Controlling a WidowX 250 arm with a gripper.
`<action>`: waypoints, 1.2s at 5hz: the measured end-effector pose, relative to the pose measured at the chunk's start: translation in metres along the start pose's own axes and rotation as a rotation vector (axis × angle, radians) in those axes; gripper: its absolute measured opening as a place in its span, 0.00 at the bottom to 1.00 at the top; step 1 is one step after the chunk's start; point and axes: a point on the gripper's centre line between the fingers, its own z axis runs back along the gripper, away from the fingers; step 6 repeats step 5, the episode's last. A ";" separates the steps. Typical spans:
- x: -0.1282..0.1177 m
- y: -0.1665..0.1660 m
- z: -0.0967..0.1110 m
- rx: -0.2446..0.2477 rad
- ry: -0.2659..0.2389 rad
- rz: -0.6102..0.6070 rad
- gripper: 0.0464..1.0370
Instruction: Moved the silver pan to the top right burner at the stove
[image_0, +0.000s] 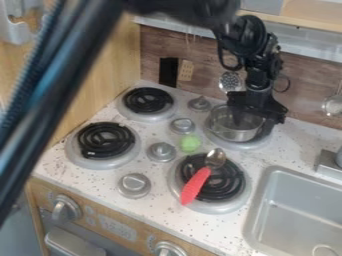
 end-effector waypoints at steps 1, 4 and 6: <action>-0.015 0.006 0.020 -0.001 0.034 0.032 0.97; -0.078 0.055 0.054 0.039 0.313 0.169 0.96; -0.090 0.065 0.056 0.057 0.336 0.162 0.96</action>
